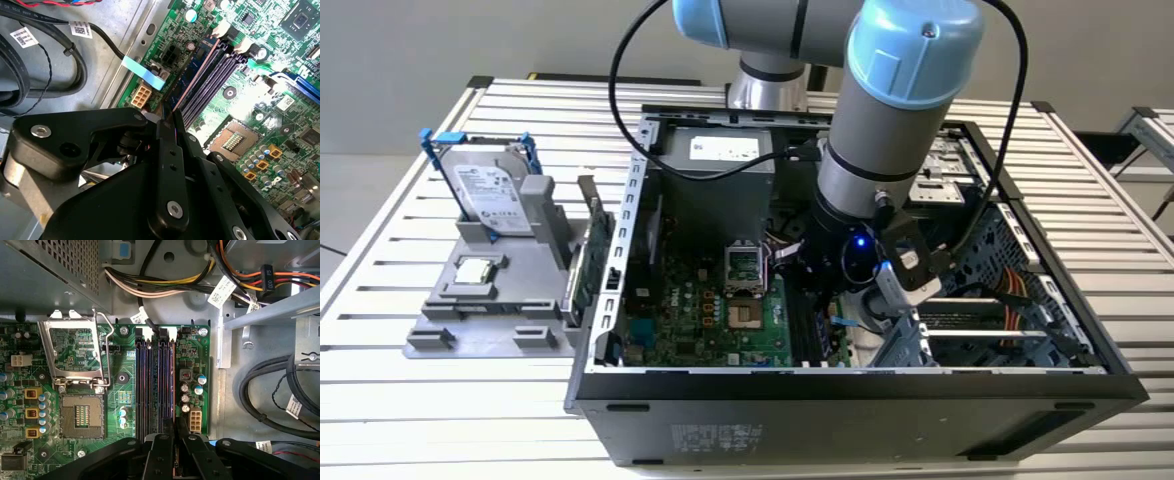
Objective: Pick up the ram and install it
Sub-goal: 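Insert the ram into the slot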
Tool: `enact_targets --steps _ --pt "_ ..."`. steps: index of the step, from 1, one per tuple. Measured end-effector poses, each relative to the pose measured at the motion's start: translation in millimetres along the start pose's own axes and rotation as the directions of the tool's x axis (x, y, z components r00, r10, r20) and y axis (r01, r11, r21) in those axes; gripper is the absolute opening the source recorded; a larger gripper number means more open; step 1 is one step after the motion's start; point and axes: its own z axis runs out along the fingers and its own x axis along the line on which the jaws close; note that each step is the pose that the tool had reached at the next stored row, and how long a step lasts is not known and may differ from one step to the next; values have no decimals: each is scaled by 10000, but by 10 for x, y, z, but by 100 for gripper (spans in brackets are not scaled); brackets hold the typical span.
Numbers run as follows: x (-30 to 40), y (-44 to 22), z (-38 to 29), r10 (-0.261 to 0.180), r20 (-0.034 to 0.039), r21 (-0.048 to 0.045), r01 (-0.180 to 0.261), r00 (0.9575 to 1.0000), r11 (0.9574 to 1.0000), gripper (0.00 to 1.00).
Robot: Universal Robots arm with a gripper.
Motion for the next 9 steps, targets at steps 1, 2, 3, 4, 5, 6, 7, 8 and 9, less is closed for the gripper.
enact_targets --steps 1,2,3,4,5,6,7,8,9 --pt "0 0 0 0 0 1 0 10000 10000 0" --pt "0 0 0 -2 0 0 2 10000 10000 0" --pt "1 0 0 -1 0 1 1 10000 10000 0" --pt "1 0 0 -1 0 2 1 10000 10000 0" --pt "1 0 0 -1 1 2 1 10000 10000 0" --pt "1 0 0 0 1 2 0 10000 10000 0" --pt "1 0 0 0 1 3 0 10000 10000 0" --pt "1 0 0 0 1 3 0 10000 10000 0" --pt "1 0 0 0 1 4 0 10000 10000 0"
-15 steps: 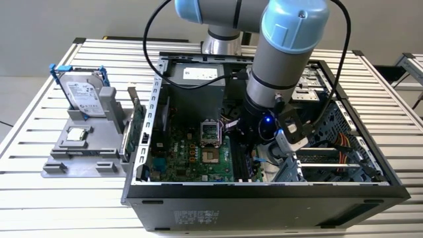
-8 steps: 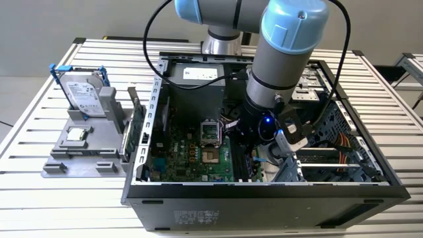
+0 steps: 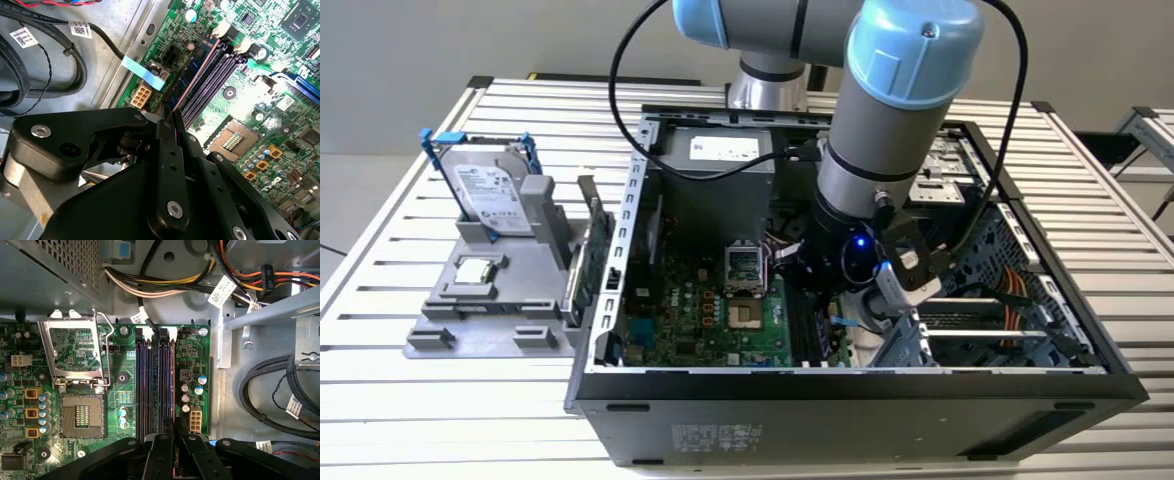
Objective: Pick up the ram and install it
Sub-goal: 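Insert the ram into the slot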
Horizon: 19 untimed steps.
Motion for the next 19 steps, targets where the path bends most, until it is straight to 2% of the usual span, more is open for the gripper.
enact_targets --steps 11,19 --pt "0 0 -5 0 0 2 0 10000 10000 0" --pt "-1 0 -84 3 0 5 -3 10000 10000 0"
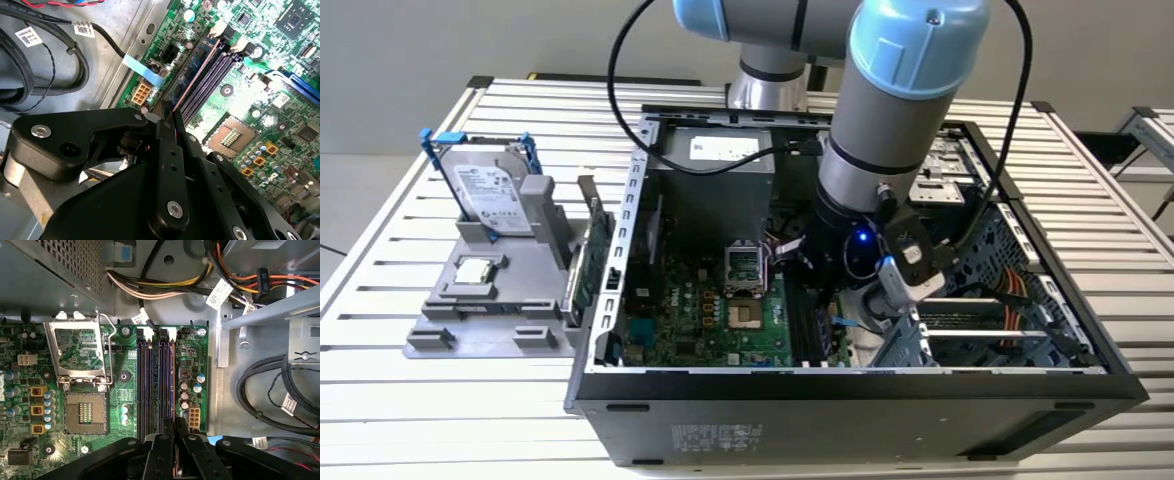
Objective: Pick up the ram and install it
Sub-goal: 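Insert the ram into the slot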
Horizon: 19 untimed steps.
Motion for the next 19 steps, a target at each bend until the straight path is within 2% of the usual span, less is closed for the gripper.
enact_targets --steps 8,19 --pt "0 -1 -13 91 13 55 -91 10000 9999 0" --pt "3 7 4 515 76 51 -515 9986 9987 0"
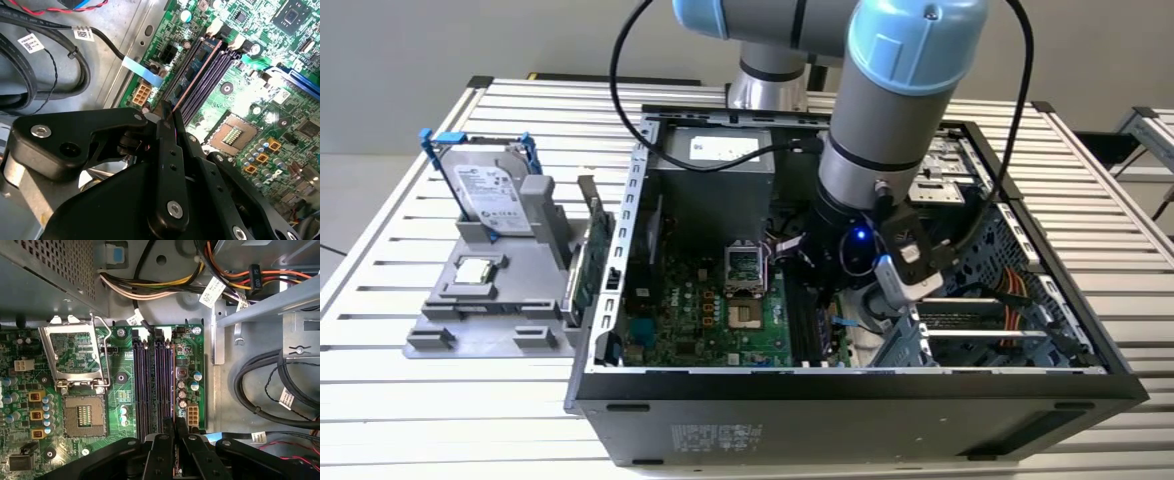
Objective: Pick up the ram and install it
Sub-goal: 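Insert the ram into the slot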
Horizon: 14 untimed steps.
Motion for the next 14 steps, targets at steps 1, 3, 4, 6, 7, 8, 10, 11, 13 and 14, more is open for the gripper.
enact_targets --steps 1,3,4,6,7,8,10,11,13,14 --pt "0 0 6 48 3 -4 -48 10000 10000 0" --pt "1 1 24 77 8 -22 -77 10000 10000 0" --pt "1 1 36 79 8 -35 -79 10000 10000 0" --pt "1 2 56 80 5 -48 -80 10000 10000 0" --pt "1 4 62 80 5 -51 -80 10000 10000 0" --pt "1 8 65 80 5 -57 -80 10000 10000 0" --pt "2 15 68 80 7 -65 -80 10000 9999 0" --pt "2 16 68 78 6 -63 -78 10000 9999 0" --pt "3 19 66 73 5 -60 -73 10000 10000 0" --pt "2 19 66 69 5 -60 -69 10000 10000 0"
